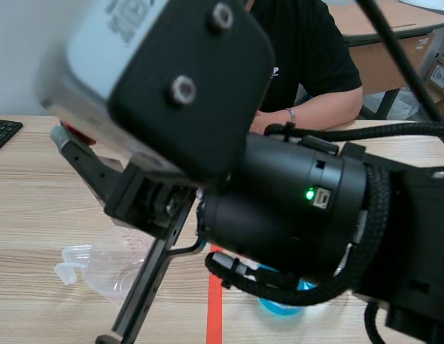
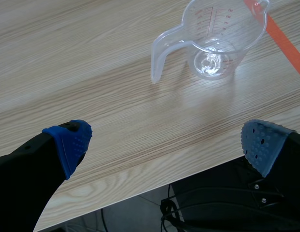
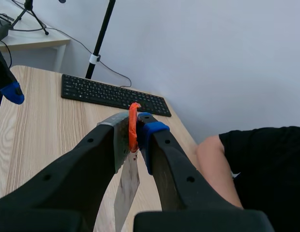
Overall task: Do the redox reaction experiment.
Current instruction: 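Move the plate over the blue solution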
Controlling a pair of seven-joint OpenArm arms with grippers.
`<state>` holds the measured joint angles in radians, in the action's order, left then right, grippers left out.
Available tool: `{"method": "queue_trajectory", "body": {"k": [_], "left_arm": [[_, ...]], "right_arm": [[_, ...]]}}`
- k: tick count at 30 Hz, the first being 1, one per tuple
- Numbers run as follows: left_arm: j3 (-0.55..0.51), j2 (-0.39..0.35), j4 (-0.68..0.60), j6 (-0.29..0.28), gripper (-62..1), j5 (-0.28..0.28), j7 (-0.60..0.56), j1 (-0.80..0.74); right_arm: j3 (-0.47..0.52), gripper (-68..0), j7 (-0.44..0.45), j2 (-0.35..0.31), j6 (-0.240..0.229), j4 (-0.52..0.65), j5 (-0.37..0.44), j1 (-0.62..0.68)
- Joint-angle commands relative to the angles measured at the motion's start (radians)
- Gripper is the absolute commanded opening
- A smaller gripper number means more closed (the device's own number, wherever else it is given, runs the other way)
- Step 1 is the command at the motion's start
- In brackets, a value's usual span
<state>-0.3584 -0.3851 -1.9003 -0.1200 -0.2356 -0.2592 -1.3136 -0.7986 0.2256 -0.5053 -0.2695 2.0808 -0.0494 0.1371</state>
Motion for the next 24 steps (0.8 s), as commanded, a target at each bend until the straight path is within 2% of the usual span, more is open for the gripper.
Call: {"method": "queue_trajectory", "body": {"k": [1,6,9,17,24], "left_arm": [[-0.003,0.002,-0.013,0.001,1.4,-0.007,-0.013,-0.003],[-0.003,0.002,-0.013,0.001,1.4,-0.007,-0.012,-0.003],[-0.003,0.002,-0.013,0.001,1.4,-0.007,-0.010,-0.003],[-0.003,0.002,-0.013,0.001,1.4,-0.007,-0.010,-0.003],[-0.003,0.002,-0.013,0.000,1.4,-0.007,-0.010,-0.003]], "right_arm": [[0.014,-65.8,-0.008,-0.011,0.006,0.038,0.008,0.008],[0.056,-65.8,-0.064,-0.053,0.006,0.114,0.053,0.056],[0.093,-65.8,-0.073,-0.080,-0.019,0.150,0.102,0.087],[0.223,-65.8,-0.090,-0.144,-0.020,0.214,0.225,0.180],[0.360,-65.8,-0.089,-0.183,-0.106,0.228,0.354,0.269]]}}
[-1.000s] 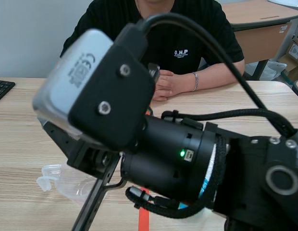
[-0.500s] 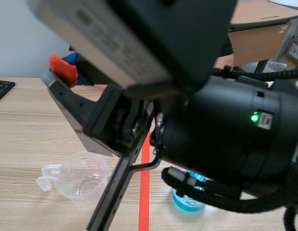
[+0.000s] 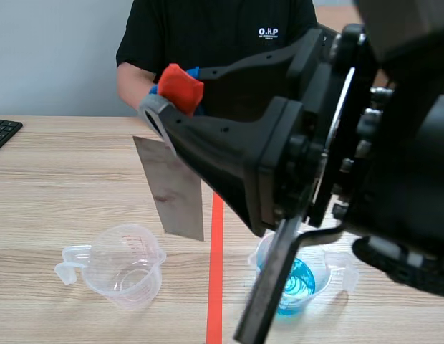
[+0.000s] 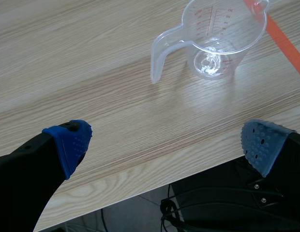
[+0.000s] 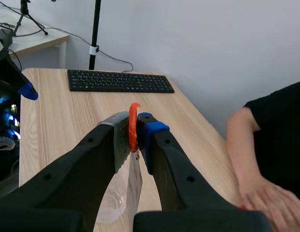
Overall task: Do the redox reaction experiment.
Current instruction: 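Move the plate over the blue solution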
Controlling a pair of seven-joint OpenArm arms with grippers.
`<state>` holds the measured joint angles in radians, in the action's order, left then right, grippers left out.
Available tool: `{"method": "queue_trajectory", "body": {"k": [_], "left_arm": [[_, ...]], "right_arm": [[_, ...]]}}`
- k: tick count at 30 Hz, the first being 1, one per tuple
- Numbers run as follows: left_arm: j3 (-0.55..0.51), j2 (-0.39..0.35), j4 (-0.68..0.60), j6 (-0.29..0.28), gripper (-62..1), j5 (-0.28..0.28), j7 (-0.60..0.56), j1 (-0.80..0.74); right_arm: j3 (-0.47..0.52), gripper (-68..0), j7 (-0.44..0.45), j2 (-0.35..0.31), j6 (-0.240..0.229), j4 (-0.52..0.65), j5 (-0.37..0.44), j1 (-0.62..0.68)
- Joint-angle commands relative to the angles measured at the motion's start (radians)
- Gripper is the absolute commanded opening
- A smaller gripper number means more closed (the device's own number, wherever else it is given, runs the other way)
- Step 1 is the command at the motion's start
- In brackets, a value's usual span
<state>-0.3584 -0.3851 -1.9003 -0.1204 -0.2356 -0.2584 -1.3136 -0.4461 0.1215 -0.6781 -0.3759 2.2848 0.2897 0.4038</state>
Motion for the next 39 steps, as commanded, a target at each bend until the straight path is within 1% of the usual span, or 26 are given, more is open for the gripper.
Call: {"method": "queue_trajectory", "body": {"k": [1,6,10,15,21,25,27,33,39], "left_arm": [[-0.003,0.002,-0.013,0.001,1.4,-0.007,-0.011,-0.003],[-0.003,0.002,-0.013,0.001,1.4,-0.007,-0.011,-0.003],[-0.003,0.002,-0.013,0.001,1.4,-0.007,-0.011,-0.003],[-0.003,0.002,-0.013,0.001,1.4,-0.007,-0.011,-0.003],[-0.003,0.002,-0.014,0.001,1.4,-0.007,-0.014,-0.003],[-0.003,0.002,-0.014,0.001,1.4,-0.007,-0.015,-0.003],[-0.003,0.002,-0.014,0.001,1.4,-0.007,-0.015,-0.003],[-0.003,0.002,-0.014,0.001,1.4,-0.007,-0.015,-0.003],[-0.003,0.002,-0.014,0.001,1.4,-0.007,-0.014,-0.003]], "right_arm": [[0.027,-65.8,0.015,-0.015,-0.008,0.026,0.027,0.017],[0.142,-65.8,0.024,-0.021,-0.024,0.032,0.037,0.097],[0.248,-65.8,0.050,-0.021,-0.088,0.035,0.063,0.163],[0.370,-65.8,0.089,-0.020,-0.149,0.042,0.063,0.253],[0.520,-65.8,0.152,-0.020,-0.161,0.042,0.063,0.351],[0.614,-65.8,0.187,-0.019,-0.180,0.042,0.063,0.399],[0.649,-65.8,0.196,-0.019,-0.198,0.042,0.063,0.418],[0.719,-65.8,0.203,-0.011,-0.202,0.030,0.063,0.447],[0.729,-65.8,0.223,-0.012,-0.203,-0.016,0.063,0.441]]}}
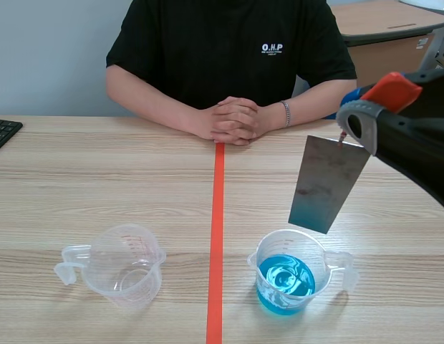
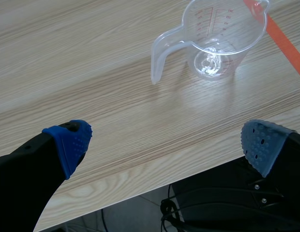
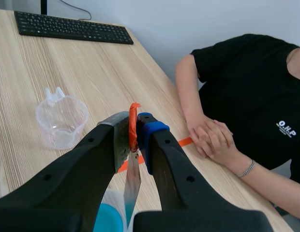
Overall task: Do the redox reaction experiment.
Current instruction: 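Move the plate over the blue solution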
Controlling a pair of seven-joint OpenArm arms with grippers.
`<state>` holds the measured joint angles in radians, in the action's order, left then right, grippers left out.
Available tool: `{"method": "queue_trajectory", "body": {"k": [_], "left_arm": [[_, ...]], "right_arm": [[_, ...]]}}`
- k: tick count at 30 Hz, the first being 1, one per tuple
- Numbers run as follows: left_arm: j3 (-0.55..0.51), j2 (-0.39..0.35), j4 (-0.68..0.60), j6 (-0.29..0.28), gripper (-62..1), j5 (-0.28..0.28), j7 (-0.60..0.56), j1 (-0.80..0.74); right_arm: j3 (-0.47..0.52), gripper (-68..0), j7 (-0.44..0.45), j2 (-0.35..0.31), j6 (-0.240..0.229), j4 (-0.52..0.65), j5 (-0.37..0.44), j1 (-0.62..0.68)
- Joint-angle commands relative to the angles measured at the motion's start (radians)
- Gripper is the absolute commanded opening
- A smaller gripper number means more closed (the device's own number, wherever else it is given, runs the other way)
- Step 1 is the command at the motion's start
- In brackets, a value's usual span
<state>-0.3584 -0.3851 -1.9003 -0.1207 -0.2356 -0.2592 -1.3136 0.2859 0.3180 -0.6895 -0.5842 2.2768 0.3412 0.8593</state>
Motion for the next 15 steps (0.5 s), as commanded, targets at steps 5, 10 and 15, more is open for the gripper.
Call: {"method": "queue_trajectory", "body": {"k": [5,10,15], "left_arm": [[-0.003,0.002,-0.014,0.001,1.4,-0.007,-0.014,-0.003],[-0.003,0.002,-0.014,0.001,1.4,-0.007,-0.014,-0.003],[-0.003,-0.001,-0.014,0.000,1.4,-0.007,-0.014,-0.003]], "right_arm": [[-0.003,-65.8,0.085,-0.005,-0.007,-0.056,0.011,-0.015],[-0.006,-65.8,0.105,-0.033,-0.050,-0.080,0.011,-0.048],[-0.006,-65.8,0.108,-0.066,-0.061,-0.082,0.012,-0.078]]}}
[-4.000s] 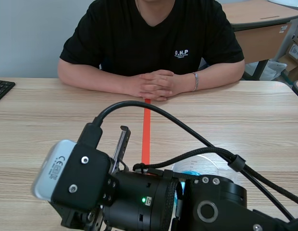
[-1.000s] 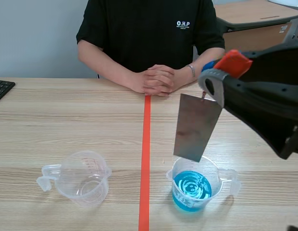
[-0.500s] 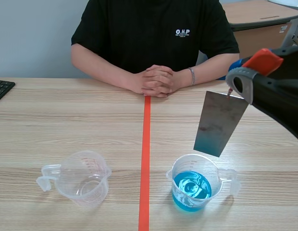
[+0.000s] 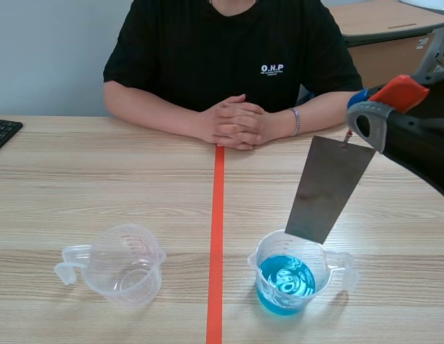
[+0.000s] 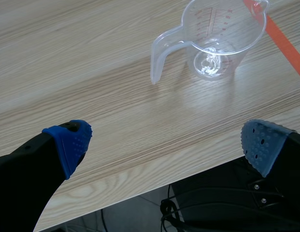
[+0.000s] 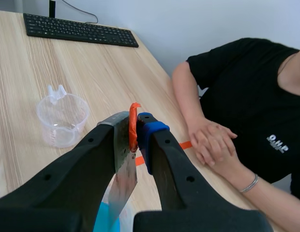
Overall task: Do the redox reaction experiment.
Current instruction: 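Move the plate over the blue solution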
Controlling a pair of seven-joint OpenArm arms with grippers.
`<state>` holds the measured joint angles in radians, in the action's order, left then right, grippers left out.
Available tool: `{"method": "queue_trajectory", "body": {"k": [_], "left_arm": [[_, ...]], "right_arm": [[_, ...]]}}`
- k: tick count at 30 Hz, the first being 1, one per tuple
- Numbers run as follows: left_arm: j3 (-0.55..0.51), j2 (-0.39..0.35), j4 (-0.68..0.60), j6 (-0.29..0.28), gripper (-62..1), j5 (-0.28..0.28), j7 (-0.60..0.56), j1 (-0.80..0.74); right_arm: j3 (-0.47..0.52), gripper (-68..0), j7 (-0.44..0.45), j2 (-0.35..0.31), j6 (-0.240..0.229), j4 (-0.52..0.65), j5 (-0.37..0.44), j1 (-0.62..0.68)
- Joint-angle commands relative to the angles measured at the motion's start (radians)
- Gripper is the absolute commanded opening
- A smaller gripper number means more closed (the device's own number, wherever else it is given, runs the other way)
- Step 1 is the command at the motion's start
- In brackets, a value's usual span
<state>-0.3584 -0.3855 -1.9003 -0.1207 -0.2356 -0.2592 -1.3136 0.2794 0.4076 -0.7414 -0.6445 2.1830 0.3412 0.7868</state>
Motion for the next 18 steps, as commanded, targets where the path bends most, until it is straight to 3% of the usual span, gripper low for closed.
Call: {"method": "queue_trajectory", "body": {"k": [1,6,18], "left_arm": [[-0.003,0.000,-0.014,-0.003,1.4,-0.007,-0.014,-0.003],[-0.003,0.000,-0.014,-0.003,1.4,-0.007,-0.014,-0.003],[-0.003,0.000,-0.015,-0.006,1.4,-0.007,-0.014,-0.003]], "right_arm": [[-0.003,-65.8,0.020,-0.022,-0.003,0.012,0.014,-0.006],[-0.034,-65.8,0.025,-0.051,-0.003,0.008,0.015,-0.025],[-0.058,-65.8,0.025,-0.051,-0.004,0.000,0.015,-0.045]]}}
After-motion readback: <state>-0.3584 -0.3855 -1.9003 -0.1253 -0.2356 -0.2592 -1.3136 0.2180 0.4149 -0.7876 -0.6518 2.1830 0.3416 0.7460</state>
